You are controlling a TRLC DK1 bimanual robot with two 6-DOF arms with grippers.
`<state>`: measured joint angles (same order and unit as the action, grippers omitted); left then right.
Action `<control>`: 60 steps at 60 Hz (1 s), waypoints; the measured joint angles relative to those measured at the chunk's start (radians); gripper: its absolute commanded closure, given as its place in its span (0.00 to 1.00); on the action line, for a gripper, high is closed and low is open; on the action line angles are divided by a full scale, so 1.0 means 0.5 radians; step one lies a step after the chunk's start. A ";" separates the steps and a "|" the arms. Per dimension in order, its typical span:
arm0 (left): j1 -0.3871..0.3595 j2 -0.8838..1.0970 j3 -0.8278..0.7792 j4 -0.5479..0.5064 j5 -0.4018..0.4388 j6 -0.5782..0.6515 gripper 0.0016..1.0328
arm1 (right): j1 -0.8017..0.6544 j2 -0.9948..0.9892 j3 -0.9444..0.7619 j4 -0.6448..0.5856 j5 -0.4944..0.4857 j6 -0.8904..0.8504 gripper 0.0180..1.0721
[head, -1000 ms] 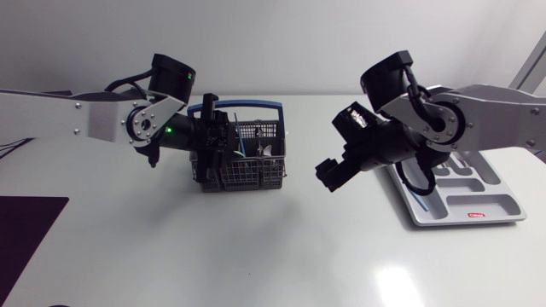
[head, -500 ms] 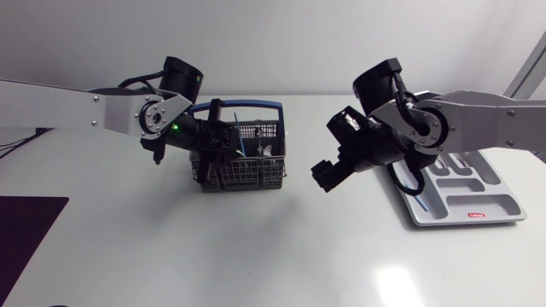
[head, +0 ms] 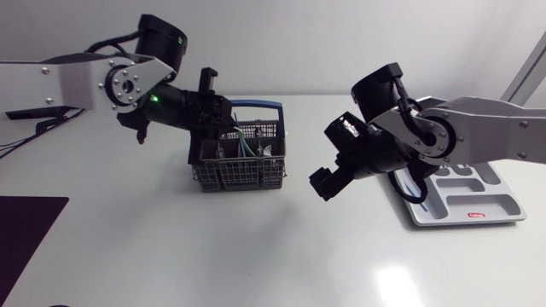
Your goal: Unload the cutlery basket into the drawer organizer.
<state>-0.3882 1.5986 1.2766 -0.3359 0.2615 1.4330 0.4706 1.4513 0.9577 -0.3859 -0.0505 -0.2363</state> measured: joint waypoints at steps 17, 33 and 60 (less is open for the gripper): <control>-0.001 -0.411 0.006 -0.137 0.076 -0.154 0.97 | 0.043 -0.201 -0.062 -0.023 0.006 0.000 0.05; -0.132 -0.498 0.088 -0.556 0.112 -0.636 0.97 | 0.065 -0.419 -0.130 -0.038 -0.011 -0.002 0.05; -0.206 -0.261 0.070 -0.697 0.579 -1.087 0.97 | 0.083 -0.567 -0.272 -0.089 -0.460 -0.061 0.11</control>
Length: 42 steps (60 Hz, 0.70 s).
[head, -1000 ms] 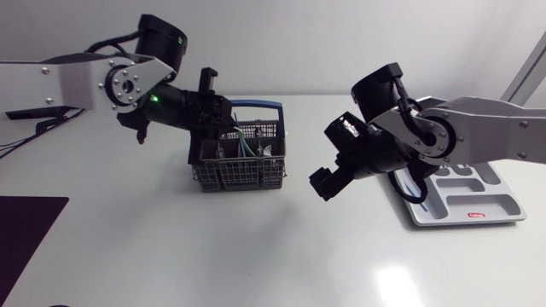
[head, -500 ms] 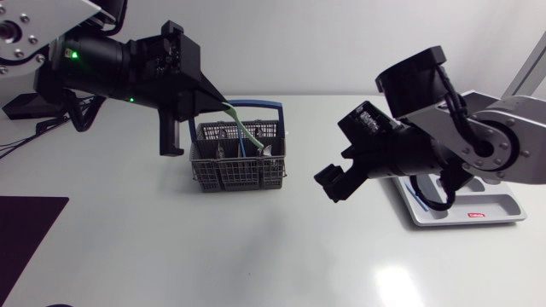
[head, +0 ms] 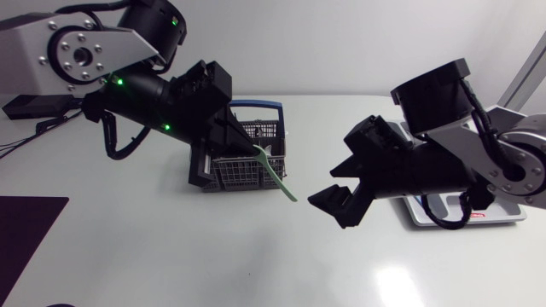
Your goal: Unload the cutlery basket into the drawer organizer.
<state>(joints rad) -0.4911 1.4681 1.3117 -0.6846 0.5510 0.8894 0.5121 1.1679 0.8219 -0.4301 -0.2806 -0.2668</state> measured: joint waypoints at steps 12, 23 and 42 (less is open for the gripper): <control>-0.001 0.134 -0.004 -0.086 0.116 0.000 0.97 | 0.024 0.079 -0.005 0.020 -0.173 -0.040 0.20; -0.006 0.190 -0.004 -0.129 0.193 0.000 0.97 | 0.132 0.201 -0.005 0.024 -0.227 -0.052 0.33; -0.031 0.233 -0.004 -0.171 0.247 0.000 0.97 | 0.217 0.343 0.012 0.075 -0.239 -0.052 0.63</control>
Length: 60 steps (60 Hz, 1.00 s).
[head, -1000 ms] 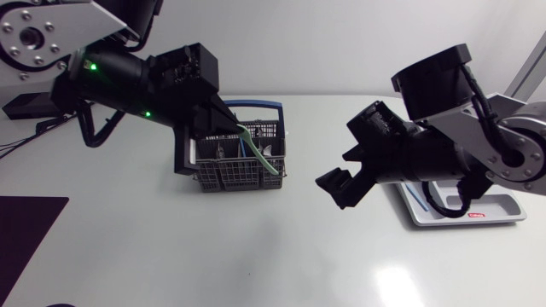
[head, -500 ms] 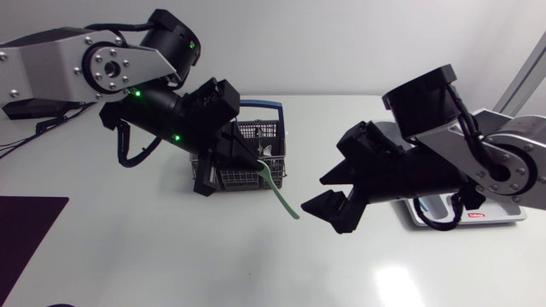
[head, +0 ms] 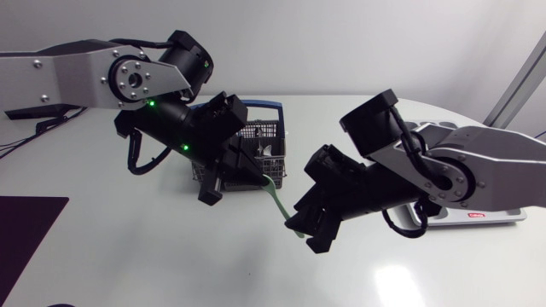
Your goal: Unload the cutlery basket into the drawer organizer.
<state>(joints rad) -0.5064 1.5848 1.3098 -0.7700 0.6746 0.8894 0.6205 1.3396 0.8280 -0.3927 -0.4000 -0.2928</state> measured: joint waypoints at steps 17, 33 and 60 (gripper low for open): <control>0.000 0.000 0.000 -0.015 0.004 0.000 0.97 | 0.027 0.060 0.030 0.006 -0.010 0.001 0.91; 0.002 0.000 0.000 -0.038 0.024 -0.001 0.55 | 0.079 0.060 0.029 0.002 -0.011 0.001 0.95; 0.203 -0.056 0.132 0.427 0.050 -0.453 0.09 | -0.237 -0.114 -0.089 -0.329 0.008 -0.346 0.95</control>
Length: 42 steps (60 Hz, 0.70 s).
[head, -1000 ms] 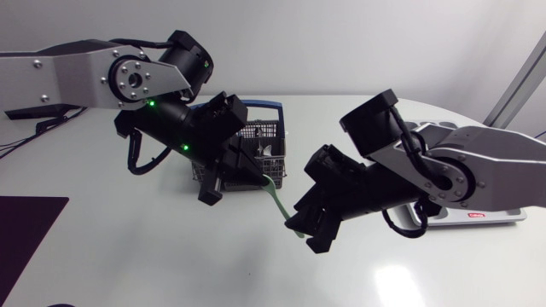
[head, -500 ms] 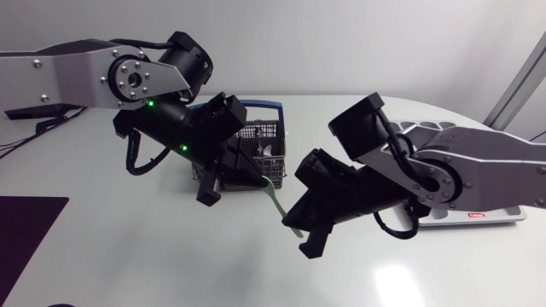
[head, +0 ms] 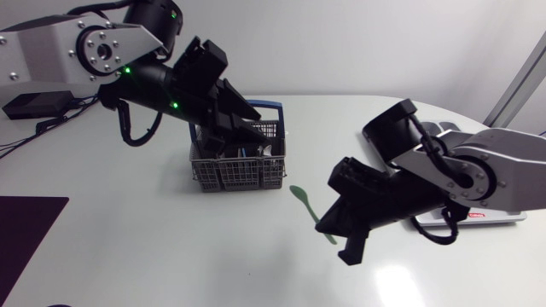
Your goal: Unload the cutlery basket into the drawer organizer.
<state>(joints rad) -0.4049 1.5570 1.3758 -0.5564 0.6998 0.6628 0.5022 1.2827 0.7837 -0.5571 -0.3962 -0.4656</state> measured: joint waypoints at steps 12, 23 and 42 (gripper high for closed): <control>0.053 -0.031 -0.035 0.205 -0.335 -0.056 0.10 | -0.474 -0.034 -0.027 -0.201 0.000 -0.462 0.95; 0.060 -0.087 -0.237 0.348 -0.603 0.019 0.10 | -1.054 -0.033 -0.031 -0.317 0.014 -1.052 0.95; 0.066 -0.088 -0.412 0.539 -0.899 0.037 0.10 | -1.885 0.310 0.160 -0.404 0.182 -2.135 0.95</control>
<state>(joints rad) -0.3721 1.5131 1.1698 -0.2867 0.2504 0.6811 -0.4404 1.4376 0.8639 -0.7593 -0.3054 -1.5333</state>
